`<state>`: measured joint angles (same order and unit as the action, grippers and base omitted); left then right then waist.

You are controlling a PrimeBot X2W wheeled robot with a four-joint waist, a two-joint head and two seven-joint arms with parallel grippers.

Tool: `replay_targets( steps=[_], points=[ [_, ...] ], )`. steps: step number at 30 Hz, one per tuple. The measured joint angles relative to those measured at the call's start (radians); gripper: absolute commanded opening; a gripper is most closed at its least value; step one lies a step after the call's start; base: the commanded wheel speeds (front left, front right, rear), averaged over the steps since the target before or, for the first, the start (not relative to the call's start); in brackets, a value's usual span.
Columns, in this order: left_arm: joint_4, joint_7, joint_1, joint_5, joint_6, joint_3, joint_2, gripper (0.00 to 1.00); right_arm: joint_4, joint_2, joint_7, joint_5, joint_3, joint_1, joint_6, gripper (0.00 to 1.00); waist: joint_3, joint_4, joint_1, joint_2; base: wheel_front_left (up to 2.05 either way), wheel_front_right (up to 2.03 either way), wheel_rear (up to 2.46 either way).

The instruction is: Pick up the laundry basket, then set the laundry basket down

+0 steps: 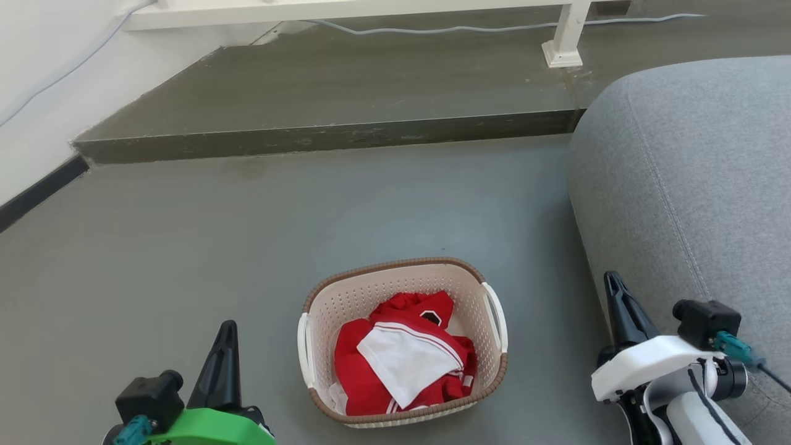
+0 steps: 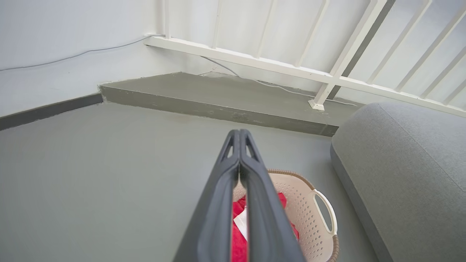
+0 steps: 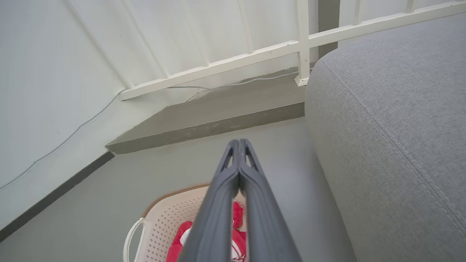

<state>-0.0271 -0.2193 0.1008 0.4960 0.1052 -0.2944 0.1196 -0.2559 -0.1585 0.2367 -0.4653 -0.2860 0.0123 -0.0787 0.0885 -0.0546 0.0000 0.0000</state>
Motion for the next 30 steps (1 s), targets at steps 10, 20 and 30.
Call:
replay_targets(
  steps=[10, 20, 30],
  points=[
    [-0.003, 0.035, 0.000, 0.150, -0.010, 0.038, -0.004, 0.00, 0.008, 0.009, -0.037, -0.156, 0.047, 0.000, 0.019, 0.00, -0.009, 0.006, 0.0000, 0.0000, 0.00, 0.00, 0.00],
    [-0.025, 0.061, -0.002, 0.283, -0.035, 0.069, -0.004, 0.00, 0.010, 0.022, -0.072, -0.284, 0.087, 0.000, 0.039, 0.00, -0.018, 0.012, 0.0000, 0.0000, 0.00, 0.00, 0.00],
    [-0.046, 0.093, -0.010, 0.415, -0.054, 0.100, -0.003, 0.00, 0.011, 0.027, -0.107, -0.413, 0.125, 0.001, 0.060, 0.00, -0.028, 0.018, 0.0000, 0.0000, 0.00, 0.00, 0.00]
  ],
)
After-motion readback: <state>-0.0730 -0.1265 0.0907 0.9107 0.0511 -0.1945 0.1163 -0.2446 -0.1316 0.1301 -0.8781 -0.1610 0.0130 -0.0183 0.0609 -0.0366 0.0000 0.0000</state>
